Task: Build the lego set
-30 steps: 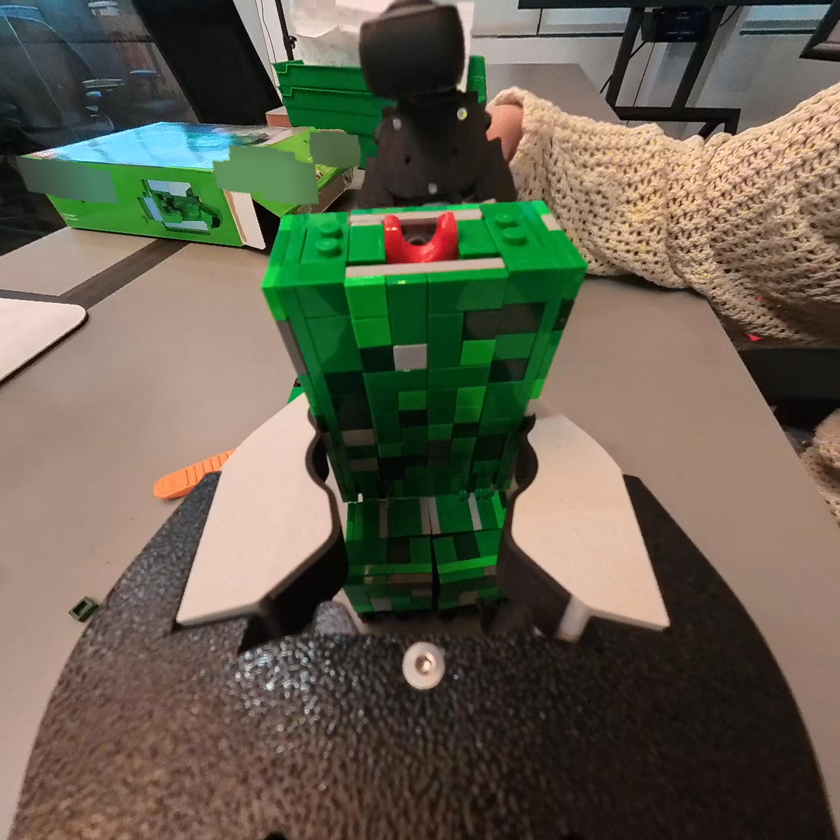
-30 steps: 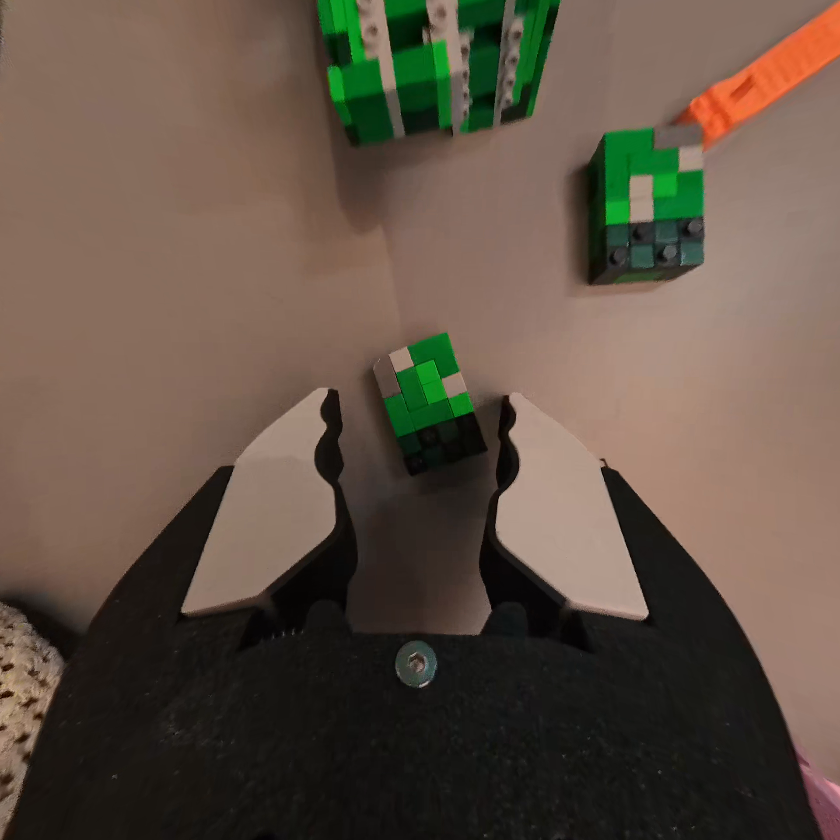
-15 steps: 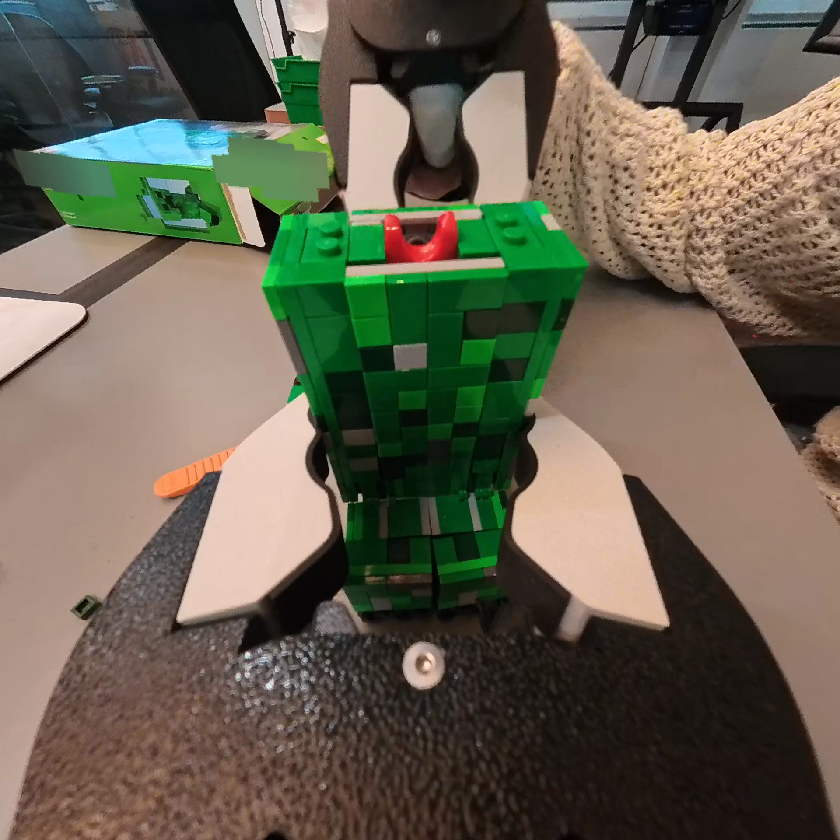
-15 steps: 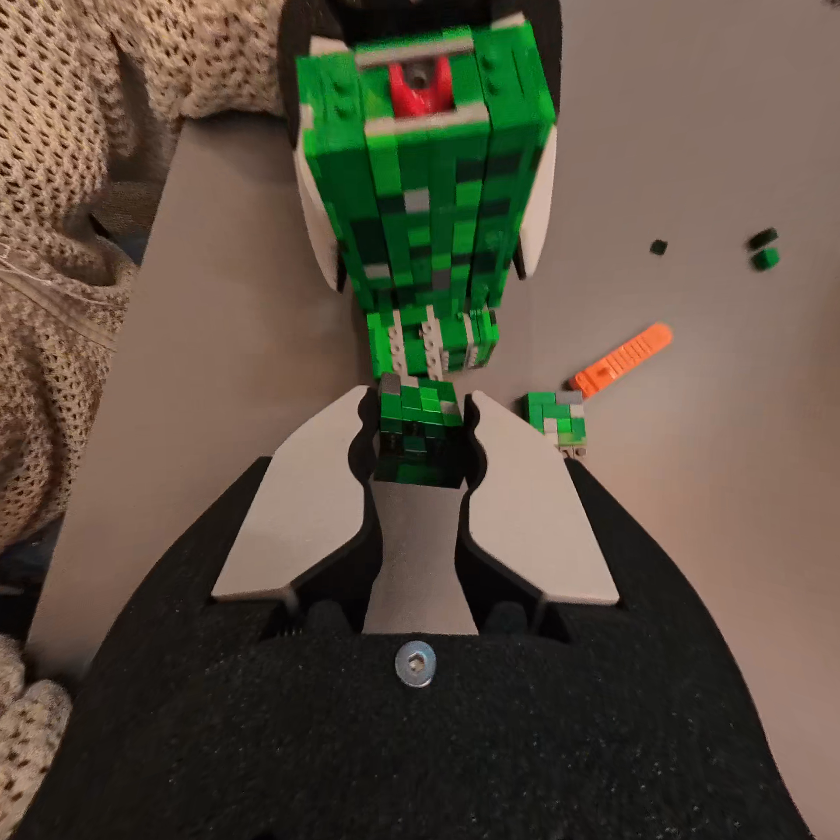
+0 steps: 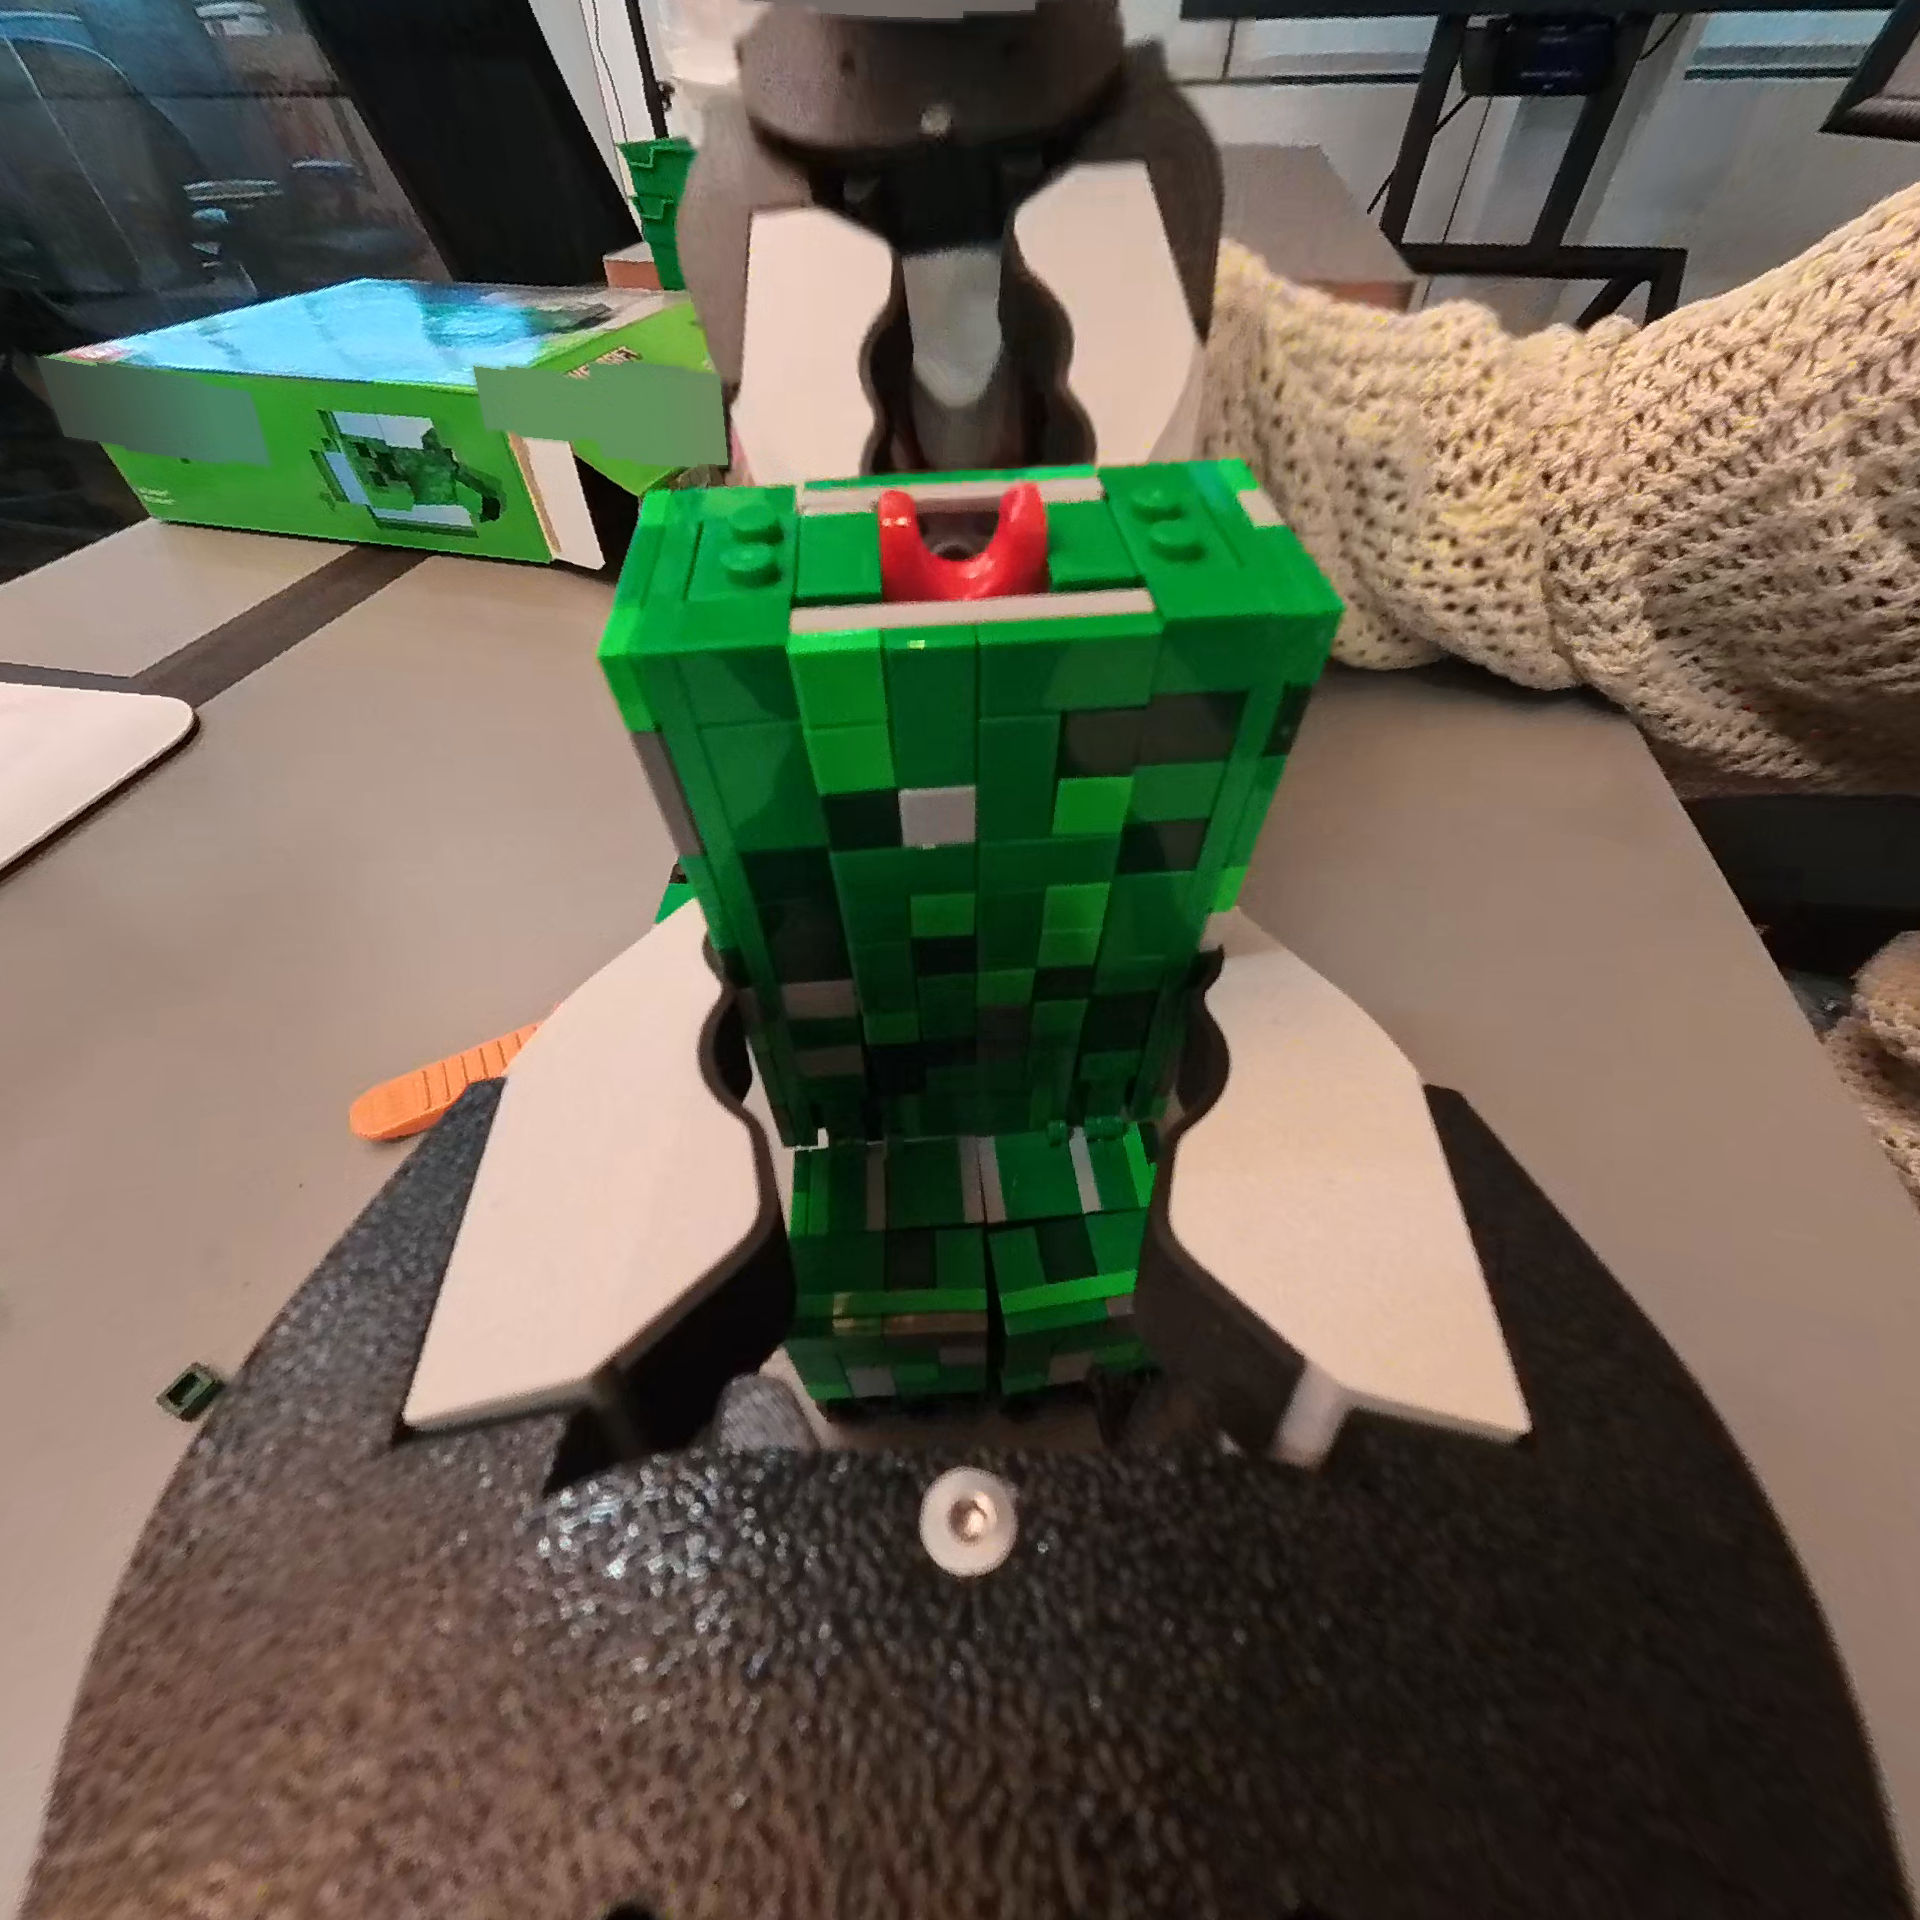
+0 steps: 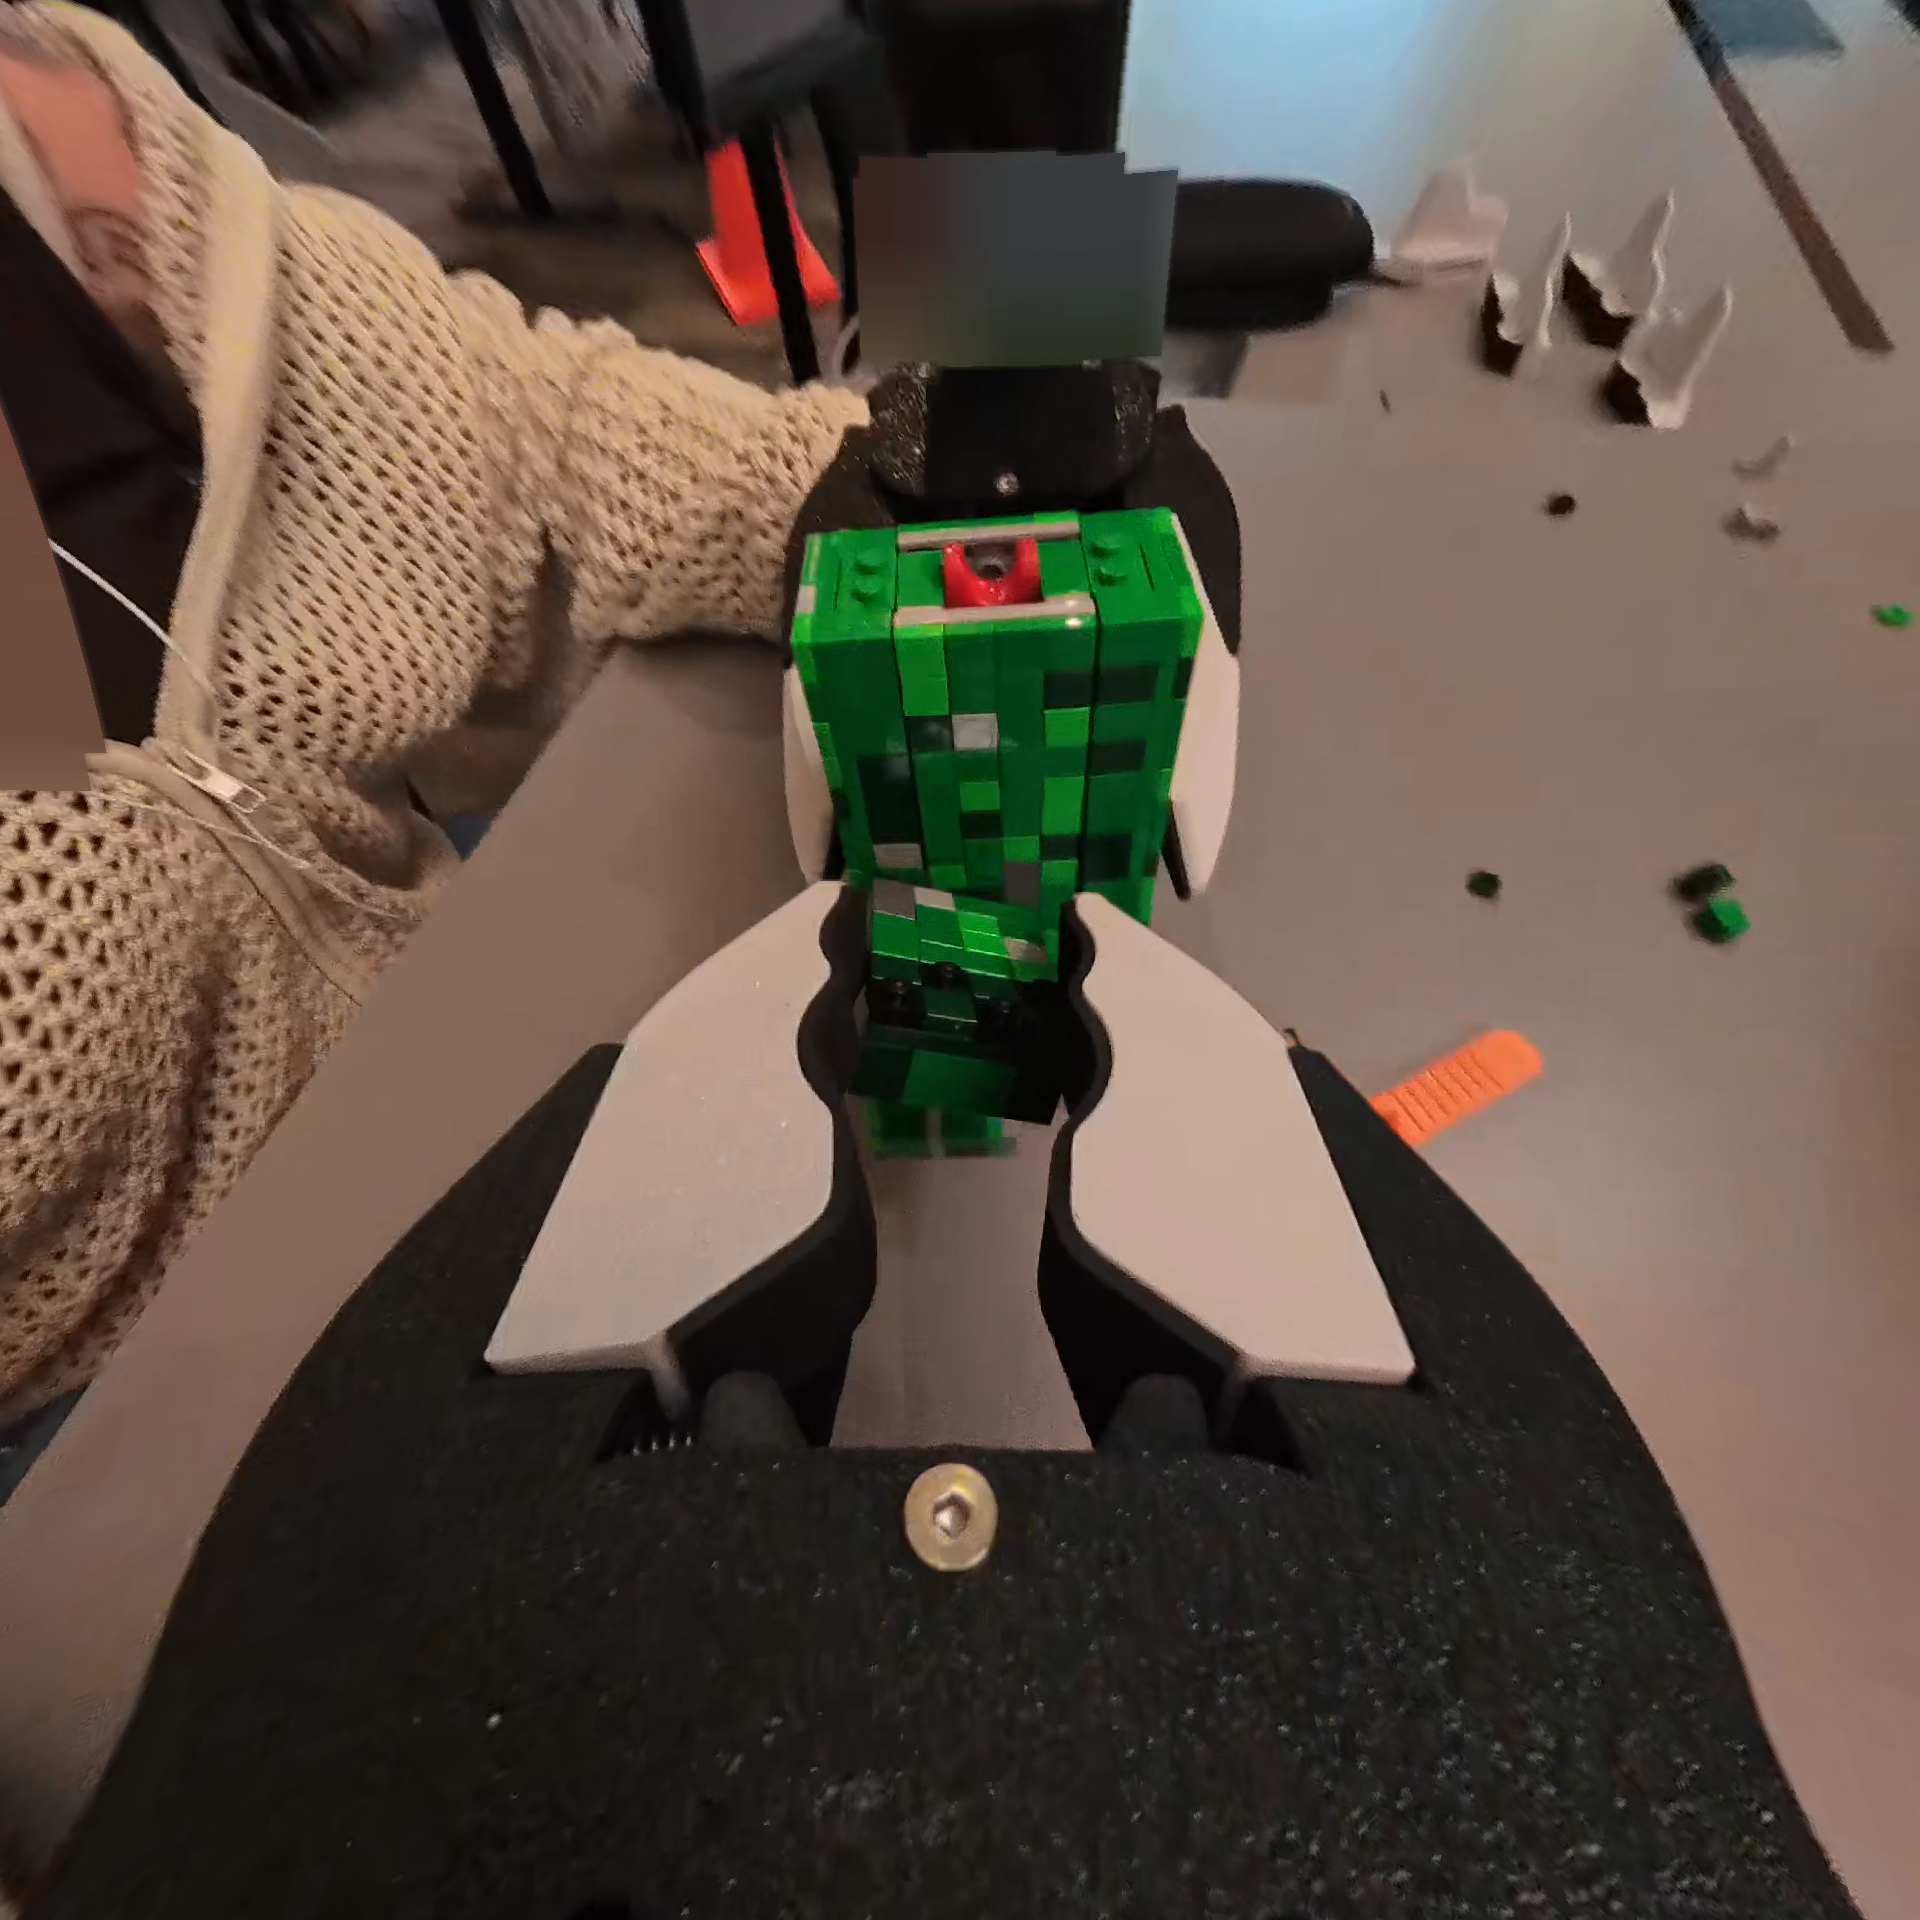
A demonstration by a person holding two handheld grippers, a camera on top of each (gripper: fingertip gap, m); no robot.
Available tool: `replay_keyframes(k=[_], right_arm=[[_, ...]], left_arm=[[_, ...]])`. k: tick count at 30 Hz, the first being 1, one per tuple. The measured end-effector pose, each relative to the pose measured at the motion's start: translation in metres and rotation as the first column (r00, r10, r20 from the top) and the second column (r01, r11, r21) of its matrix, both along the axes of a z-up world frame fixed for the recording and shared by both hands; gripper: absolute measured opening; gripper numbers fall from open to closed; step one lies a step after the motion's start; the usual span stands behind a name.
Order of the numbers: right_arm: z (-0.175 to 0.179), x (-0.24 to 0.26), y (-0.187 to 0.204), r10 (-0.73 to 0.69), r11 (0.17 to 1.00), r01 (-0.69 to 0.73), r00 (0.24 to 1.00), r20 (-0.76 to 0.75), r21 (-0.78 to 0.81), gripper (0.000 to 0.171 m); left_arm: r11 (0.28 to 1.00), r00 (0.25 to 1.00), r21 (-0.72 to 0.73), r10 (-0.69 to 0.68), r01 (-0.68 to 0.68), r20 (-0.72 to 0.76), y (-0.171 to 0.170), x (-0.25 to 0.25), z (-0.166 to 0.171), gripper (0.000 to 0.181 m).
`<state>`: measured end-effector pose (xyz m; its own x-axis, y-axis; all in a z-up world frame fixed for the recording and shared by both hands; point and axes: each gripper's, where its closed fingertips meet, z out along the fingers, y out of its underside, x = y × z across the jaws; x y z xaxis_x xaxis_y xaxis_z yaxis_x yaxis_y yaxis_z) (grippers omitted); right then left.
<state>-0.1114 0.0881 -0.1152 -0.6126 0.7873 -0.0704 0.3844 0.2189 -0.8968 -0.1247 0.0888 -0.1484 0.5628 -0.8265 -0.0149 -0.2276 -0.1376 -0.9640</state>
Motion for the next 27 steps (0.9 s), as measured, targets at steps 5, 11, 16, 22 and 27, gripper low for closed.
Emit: replay_keyframes(k=[5,11,16,22,27], right_arm=[[-0.014,0.000,-0.009,0.045,0.993,-0.052,0.997,-0.068,-0.108,0.035],[-0.027,0.010,-0.008,0.042,0.998,-0.047,0.994,-0.096,-0.048,0.035],[-0.023,0.005,-0.005,0.007,1.000,-0.008,0.990,-0.140,-0.009,0.033],[-0.027,0.004,-0.011,0.035,0.994,-0.016,0.983,-0.179,0.104,0.031],[-0.029,0.004,-0.011,0.030,0.993,-0.011,0.988,-0.151,0.121,0.042]], left_arm=[[1.000,1.000,0.001,0.001,-0.001,0.000,0.000,0.000,0.000,0.081],[1.000,1.000,0.001,0.000,0.000,0.002,0.000,0.000,0.000,0.081],[1.000,1.000,0.005,0.001,-0.001,-0.003,0.000,0.000,0.000,0.081],[1.000,1.000,0.006,0.001,-0.001,0.000,0.000,0.000,0.000,0.081],[1.000,1.000,0.005,0.001,-0.001,-0.001,0.000,0.000,0.000,0.081]])
